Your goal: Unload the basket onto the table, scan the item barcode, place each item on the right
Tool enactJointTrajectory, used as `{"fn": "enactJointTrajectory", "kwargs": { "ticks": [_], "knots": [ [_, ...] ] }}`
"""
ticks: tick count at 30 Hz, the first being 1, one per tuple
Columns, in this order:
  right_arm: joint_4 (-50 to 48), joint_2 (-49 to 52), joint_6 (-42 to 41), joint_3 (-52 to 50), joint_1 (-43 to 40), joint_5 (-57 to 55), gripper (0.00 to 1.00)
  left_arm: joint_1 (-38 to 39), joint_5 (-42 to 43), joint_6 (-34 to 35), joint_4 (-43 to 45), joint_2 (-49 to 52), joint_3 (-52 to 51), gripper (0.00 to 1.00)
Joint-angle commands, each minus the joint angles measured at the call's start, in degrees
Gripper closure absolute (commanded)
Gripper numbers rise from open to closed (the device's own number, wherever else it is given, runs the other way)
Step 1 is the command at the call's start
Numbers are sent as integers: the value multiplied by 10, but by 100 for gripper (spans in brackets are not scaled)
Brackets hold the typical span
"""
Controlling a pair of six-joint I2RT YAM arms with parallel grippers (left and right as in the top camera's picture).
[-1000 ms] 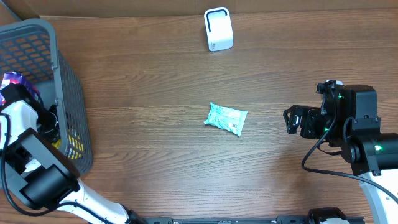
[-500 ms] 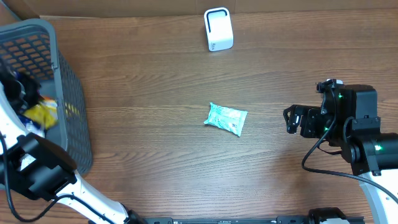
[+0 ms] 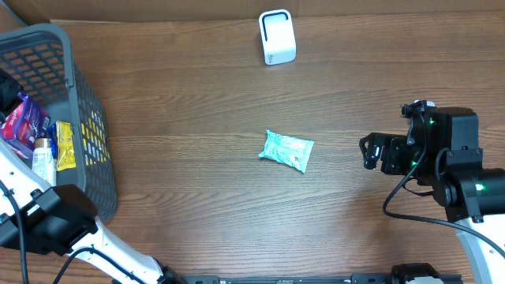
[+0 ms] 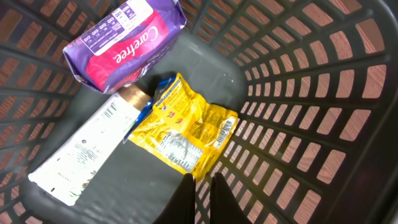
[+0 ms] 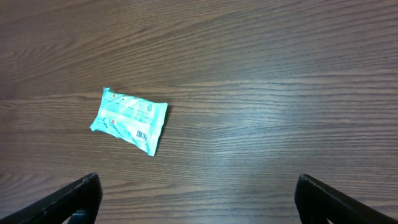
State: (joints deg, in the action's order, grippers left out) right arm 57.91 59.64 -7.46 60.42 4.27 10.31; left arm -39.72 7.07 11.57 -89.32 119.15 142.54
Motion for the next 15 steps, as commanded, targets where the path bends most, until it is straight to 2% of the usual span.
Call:
{"fn": "enactJointTrajectory", "kwargs": {
  "ticks": [1,3,4,5,6,7,8,10,15],
  "knots": [
    [-3,0,0,10,3,5,0,4,0,-13,-4,-8,0,96],
    [-3,0,0,10,3,5,0,4,1,-12,-5,-7,0,93],
    [-3,0,0,10,3,5,0,4,3,-11,-7,-7,-3,76],
    [-3,0,0,10,3,5,0,4,2,-8,-7,-6,-7,52],
    [-4,0,0,10,3,5,0,4,2,-6,-8,-5,-16,35],
    [-4,0,0,10,3,5,0,4,1,-4,-9,-5,-25,19],
    [-4,0,0,10,3,5,0,4,-1,-1,-8,-4,-41,7],
    [-4,0,0,10,3,5,0,4,-7,14,-2,-4,-78,0],
    [-1,0,1,10,3,5,0,4,-32,83,51,-4,-202,0]
  ]
}}
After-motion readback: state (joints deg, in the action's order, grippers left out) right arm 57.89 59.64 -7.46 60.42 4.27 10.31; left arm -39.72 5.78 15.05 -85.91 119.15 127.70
